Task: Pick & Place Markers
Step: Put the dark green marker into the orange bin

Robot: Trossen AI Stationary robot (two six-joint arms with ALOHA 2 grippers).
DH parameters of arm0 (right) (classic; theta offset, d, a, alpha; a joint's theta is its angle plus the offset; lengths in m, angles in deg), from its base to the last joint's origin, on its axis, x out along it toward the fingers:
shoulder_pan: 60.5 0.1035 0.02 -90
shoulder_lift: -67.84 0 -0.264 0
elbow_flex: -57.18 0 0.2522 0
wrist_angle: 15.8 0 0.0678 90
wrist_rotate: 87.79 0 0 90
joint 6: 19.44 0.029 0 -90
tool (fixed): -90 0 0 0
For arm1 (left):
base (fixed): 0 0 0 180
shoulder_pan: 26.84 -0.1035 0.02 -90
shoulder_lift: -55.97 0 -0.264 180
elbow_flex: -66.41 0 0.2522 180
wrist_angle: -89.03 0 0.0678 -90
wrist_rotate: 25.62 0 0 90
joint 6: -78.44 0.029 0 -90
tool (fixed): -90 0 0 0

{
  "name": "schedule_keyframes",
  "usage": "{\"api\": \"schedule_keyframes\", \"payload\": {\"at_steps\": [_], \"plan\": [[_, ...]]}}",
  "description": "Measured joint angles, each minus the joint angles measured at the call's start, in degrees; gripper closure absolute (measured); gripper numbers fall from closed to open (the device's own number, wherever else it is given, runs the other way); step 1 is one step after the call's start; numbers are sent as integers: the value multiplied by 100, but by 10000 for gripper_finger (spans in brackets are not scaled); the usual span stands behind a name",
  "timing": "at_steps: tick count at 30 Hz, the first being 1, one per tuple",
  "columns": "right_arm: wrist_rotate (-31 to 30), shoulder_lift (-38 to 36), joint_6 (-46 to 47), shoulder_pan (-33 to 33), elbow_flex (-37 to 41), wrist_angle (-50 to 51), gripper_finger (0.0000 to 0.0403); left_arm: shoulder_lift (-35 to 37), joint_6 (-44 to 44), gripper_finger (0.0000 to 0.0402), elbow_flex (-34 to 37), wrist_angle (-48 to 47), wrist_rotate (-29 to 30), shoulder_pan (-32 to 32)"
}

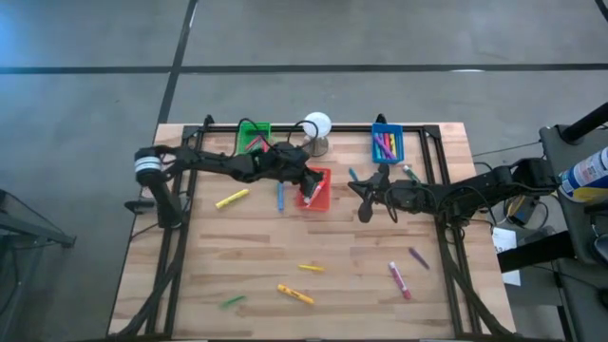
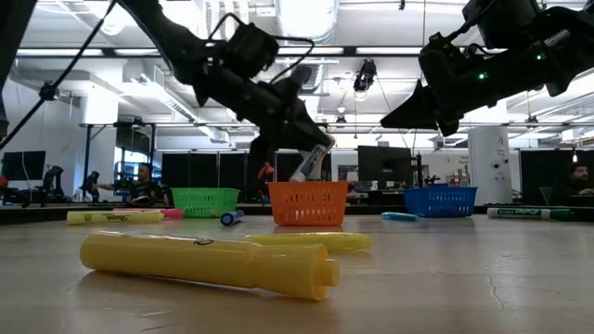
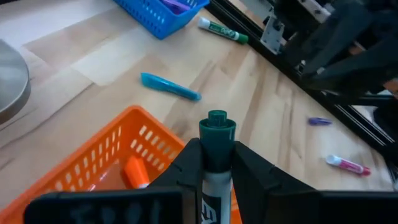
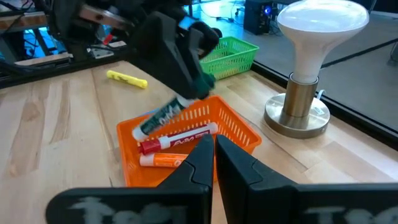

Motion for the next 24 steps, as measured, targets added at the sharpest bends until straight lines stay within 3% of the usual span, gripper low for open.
{"api": "schedule_keyframes", "payload": {"at_steps": [11, 17, 24], "plan": [[0, 0, 0, 0, 5, 9, 390, -434, -12, 344, -119, 248, 44, -19], [0, 0, 17, 0, 9, 9, 390, -499, -6, 342, -114, 51, 382, -21], [7, 0, 19, 0, 9, 57, 390, -309, 256, 302, -110, -284, 457, -21]]}}
